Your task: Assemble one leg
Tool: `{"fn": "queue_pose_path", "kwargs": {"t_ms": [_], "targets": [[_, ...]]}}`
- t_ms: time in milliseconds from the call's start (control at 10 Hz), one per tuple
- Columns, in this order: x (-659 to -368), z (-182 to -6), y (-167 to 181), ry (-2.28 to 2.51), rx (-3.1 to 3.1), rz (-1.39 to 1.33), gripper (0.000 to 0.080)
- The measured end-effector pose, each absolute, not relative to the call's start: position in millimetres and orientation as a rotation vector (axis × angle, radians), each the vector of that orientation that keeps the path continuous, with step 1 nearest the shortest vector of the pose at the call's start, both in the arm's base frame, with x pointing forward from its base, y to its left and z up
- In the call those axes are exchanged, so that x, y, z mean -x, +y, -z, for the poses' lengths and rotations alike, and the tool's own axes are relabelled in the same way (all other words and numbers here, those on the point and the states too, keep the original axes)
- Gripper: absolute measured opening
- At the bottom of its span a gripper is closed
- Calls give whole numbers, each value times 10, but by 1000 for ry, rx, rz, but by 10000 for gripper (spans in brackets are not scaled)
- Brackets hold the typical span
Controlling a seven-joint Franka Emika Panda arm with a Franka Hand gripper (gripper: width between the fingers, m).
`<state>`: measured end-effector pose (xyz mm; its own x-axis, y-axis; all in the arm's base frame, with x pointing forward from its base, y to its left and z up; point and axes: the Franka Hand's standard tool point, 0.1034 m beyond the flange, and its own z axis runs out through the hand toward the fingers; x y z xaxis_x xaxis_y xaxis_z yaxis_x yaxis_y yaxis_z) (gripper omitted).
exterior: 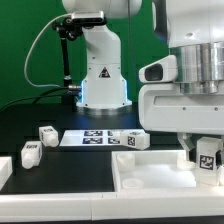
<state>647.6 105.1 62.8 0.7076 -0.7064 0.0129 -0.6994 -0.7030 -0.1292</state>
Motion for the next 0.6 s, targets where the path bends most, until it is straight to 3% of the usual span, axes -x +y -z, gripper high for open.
{"fn": "queue_pose_path", "kwargs": {"t_ms": [600], "targets": [[-6432, -612, 980, 2111, 2132, -32, 287]]}}
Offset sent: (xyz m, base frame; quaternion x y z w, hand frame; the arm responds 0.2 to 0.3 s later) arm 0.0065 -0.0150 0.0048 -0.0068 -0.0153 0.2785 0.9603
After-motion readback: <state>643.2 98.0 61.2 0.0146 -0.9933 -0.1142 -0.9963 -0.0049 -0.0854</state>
